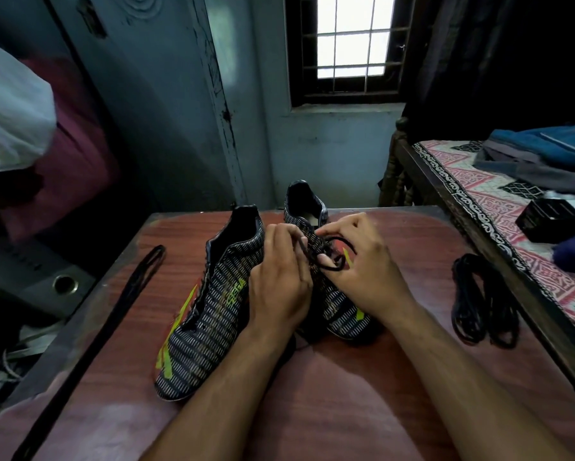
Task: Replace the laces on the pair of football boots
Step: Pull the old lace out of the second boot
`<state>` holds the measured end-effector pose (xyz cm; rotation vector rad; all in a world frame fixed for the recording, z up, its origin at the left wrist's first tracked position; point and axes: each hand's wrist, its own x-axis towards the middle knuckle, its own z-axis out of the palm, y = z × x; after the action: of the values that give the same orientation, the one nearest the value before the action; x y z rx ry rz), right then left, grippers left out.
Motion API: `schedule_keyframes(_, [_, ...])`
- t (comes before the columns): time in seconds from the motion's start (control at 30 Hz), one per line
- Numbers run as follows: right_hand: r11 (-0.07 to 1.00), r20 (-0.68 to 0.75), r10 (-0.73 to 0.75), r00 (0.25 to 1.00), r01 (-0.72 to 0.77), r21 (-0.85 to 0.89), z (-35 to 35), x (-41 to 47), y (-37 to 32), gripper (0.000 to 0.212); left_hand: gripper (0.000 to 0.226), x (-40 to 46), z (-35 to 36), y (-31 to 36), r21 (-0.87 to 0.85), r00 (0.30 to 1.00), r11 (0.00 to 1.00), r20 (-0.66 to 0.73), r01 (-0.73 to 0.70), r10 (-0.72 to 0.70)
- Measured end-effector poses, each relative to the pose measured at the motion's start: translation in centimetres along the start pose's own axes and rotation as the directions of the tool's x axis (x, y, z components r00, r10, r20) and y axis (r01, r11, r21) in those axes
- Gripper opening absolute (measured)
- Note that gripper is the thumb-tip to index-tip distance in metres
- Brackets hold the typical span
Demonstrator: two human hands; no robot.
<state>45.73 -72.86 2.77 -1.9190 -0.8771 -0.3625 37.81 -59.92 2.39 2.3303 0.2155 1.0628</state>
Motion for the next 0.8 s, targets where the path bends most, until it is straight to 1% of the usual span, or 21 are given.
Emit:
schedule_keyframes(0.07, [0.997,0.021,0.025,0.999,-0.023,-0.079,0.5,-0.2,0.4,0.031,0.010,-0.1,0.0,0.0,-0.002,1.000,1.000,-0.010,-0.030,0.030])
schedule_keyframes(0.13, [0.994,-0.001,0.026,1.000,-0.026,-0.105,0.7,-0.3,0.5,0.024,0.014,-0.1,0.0,-0.1,0.014,0.998,0.997,-0.002,-0.070,0.070])
schedule_keyframes(0.2, [0.993,-0.008,0.023,1.000,-0.023,-0.116,0.5,-0.3,0.4,0.018,0.018,-0.2,0.0,-0.1,0.014,0.996,0.997,0.036,-0.082,0.082])
schedule_keyframes(0.27, [0.995,-0.016,-0.004,1.000,0.002,-0.097,0.2,-0.2,0.0,0.015,0.031,-0.2,-0.1,-0.1,0.008,0.995,0.998,0.085,-0.061,0.060])
schedule_keyframes(0.33, [0.998,-0.070,-0.051,0.996,0.048,-0.035,0.0,-0.2,-0.5,0.011,0.042,-0.2,0.0,-0.1,0.057,0.991,0.998,0.132,-0.024,0.017])
schedule_keyframes(0.37, [0.997,-0.102,-0.071,0.992,0.070,-0.013,-0.1,-0.1,-0.8,0.010,0.040,-0.1,0.0,-0.2,0.091,0.988,0.996,0.152,-0.017,0.003])
schedule_keyframes(0.43, [0.994,-0.144,-0.109,0.984,0.110,-0.003,-0.3,0.0,-1.1,0.010,0.029,0.0,0.1,-0.1,0.123,0.984,0.992,0.180,-0.023,0.001])
schedule_keyframes(0.53, [0.994,-0.141,-0.110,0.984,0.110,-0.011,-0.3,0.0,-1.0,0.010,0.016,0.1,0.1,-0.3,0.124,0.987,0.992,0.162,-0.032,0.012])
schedule_keyframes(0.63, [0.996,-0.130,-0.085,0.988,0.086,0.002,-0.3,0.1,-0.9,0.013,0.014,0.0,0.3,-0.5,0.120,0.990,0.993,0.139,-0.008,-0.009])
schedule_keyframes(0.7, [0.998,-0.091,-0.060,0.994,0.060,0.002,-0.3,0.0,-0.7,0.022,0.015,0.0,0.3,-0.4,0.054,0.996,0.998,0.092,0.016,-0.021])
schedule_keyframes(0.77, [0.998,-0.019,-0.011,1.000,0.010,-0.056,-0.1,-0.1,-0.1,0.030,0.013,-0.1,0.1,-0.1,-0.040,0.999,0.999,0.036,0.008,-0.007])
schedule_keyframes(0.8, [0.995,0.007,0.019,1.000,-0.018,-0.094,0.1,-0.2,0.1,0.030,0.012,-0.2,0.0,0.0,-0.054,1.000,0.998,0.020,-0.011,0.012])
